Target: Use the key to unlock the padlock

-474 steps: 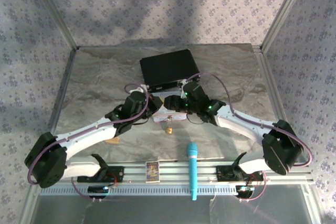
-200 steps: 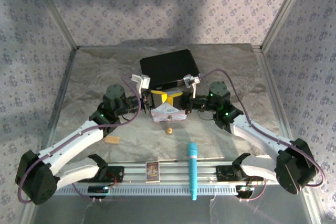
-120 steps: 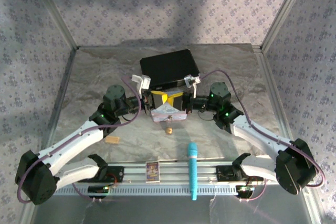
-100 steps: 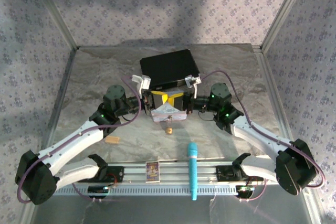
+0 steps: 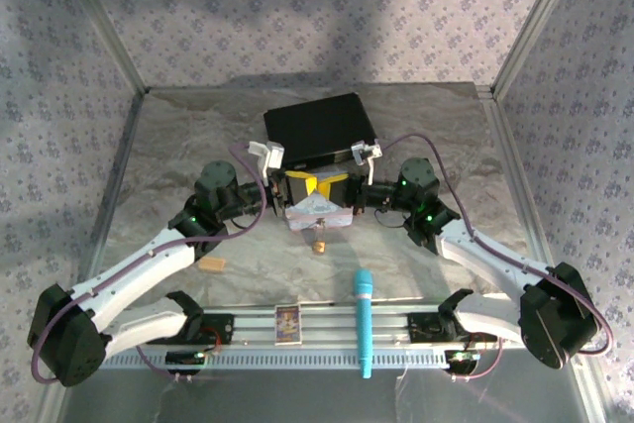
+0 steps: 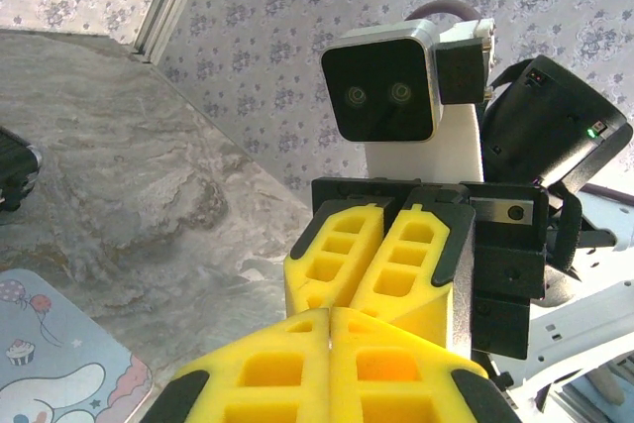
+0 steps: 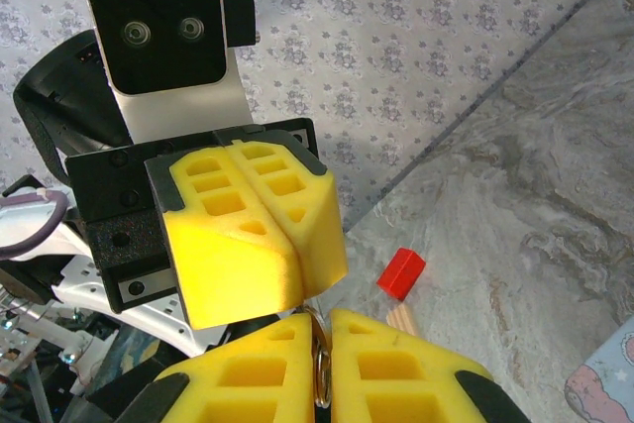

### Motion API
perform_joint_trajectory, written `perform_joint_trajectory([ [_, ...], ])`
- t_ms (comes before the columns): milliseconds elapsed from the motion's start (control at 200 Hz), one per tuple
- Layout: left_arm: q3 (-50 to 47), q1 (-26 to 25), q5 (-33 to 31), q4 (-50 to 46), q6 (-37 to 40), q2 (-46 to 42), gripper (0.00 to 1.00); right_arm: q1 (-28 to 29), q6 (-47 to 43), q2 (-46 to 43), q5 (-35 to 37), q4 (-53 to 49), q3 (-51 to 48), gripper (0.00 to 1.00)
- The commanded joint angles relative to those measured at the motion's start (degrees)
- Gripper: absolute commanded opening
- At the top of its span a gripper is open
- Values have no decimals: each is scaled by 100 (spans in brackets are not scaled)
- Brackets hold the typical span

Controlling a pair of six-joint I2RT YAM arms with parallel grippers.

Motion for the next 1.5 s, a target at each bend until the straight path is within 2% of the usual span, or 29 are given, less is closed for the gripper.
perform_joint_trajectory([
  [0,71,-119,256,333,20,-127,0,20,70,21,154,125,-38,10],
  [485,39,-134,170,368,-10,-84,0,65,189,125,116,281,-12,15],
  [745,36,-134,61,305,-2,-63,0,76,220,144,28,381,-75,3],
  [890,5,-125,-300,220,-34,-20,0,59,150,109,131,254,-177,1],
  [925,-2,-126,-508,167,-68,-22,7,51,140,117,157,190,-189,1],
  [955,-17,-112,-710,114,-104,-34,21,42,121,128,195,129,-201,1],
  [1044,-166,-17,-1327,162,-356,-172,78,0,47,118,324,-110,-235,0],
  [1079,-203,22,-1485,166,-433,-241,90,-19,31,105,376,-167,-277,0],
  [1119,-236,28,-1689,114,-450,-329,99,-42,-16,81,441,-286,-306,0],
  [1234,-214,27,-2263,-258,-469,-545,100,-95,-201,-20,714,-663,-404,0],
  [1309,-59,25,-2769,-887,-619,-587,100,-151,-287,-80,914,-950,-437,0],
  [1384,251,26,-3328,-1983,-938,-477,90,-182,-440,-151,1207,-1478,-409,0],
  [1444,412,-6,-3472,-2544,-1147,-328,85,-195,-476,-218,1617,-2043,-362,0],
  [1494,445,-64,-3561,-2842,-1364,-198,79,-127,-840,-277,2023,-2602,-292,0],
])
